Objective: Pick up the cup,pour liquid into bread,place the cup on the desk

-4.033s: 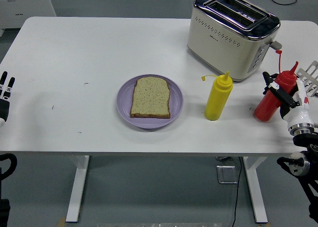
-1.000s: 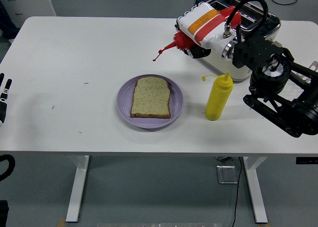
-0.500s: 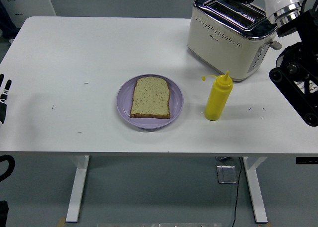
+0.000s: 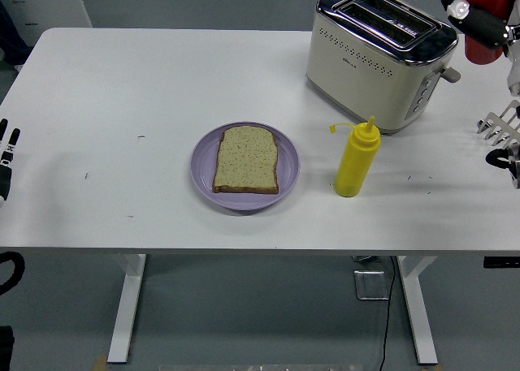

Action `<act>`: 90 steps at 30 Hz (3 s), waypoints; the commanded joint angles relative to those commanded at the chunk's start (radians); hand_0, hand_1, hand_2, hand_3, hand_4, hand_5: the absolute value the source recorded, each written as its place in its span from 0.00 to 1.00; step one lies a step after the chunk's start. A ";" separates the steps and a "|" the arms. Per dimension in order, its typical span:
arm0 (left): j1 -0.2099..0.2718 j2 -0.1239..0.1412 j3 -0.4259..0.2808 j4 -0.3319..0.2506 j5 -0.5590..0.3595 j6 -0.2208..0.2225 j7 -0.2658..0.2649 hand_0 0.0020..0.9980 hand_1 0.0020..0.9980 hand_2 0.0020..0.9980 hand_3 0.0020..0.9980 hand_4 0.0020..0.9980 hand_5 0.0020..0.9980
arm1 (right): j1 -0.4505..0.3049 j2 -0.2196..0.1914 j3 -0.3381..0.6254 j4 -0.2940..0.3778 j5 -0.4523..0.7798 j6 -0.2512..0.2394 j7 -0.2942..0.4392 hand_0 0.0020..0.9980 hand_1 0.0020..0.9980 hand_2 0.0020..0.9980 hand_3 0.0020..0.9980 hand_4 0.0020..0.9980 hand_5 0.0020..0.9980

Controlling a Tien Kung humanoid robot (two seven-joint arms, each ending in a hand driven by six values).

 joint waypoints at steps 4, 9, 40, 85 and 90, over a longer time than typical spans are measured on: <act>0.000 0.000 0.000 0.000 0.000 0.000 0.000 0.81 0.81 0.85 0.76 0.63 1.00 | -0.058 -0.005 0.009 -0.008 0.169 -0.002 0.032 0.03 0.07 0.22 0.34 0.71 0.21; -0.001 0.000 0.002 0.001 -0.001 0.000 0.000 0.81 0.81 0.85 0.76 0.63 1.00 | -0.115 -0.008 0.012 -0.034 0.377 -0.024 0.086 0.04 0.07 0.22 0.34 0.70 0.21; -0.003 0.000 0.010 0.002 -0.003 0.001 -0.002 0.81 0.80 0.85 0.75 0.63 1.00 | -0.195 -0.004 -0.325 -0.109 0.567 -0.160 0.243 0.14 0.18 0.28 0.35 0.66 0.20; -0.004 0.000 0.008 0.001 -0.004 0.003 -0.003 0.81 0.80 0.84 0.75 0.62 1.00 | -0.177 0.030 -0.367 -0.193 0.623 -0.173 0.284 0.28 0.30 0.38 0.41 0.71 0.28; -0.004 0.000 0.007 0.001 -0.004 0.003 -0.003 0.81 0.80 0.84 0.75 0.62 1.00 | -0.178 0.029 -0.366 -0.195 0.621 -0.169 0.286 0.28 0.30 0.38 0.41 0.71 0.28</act>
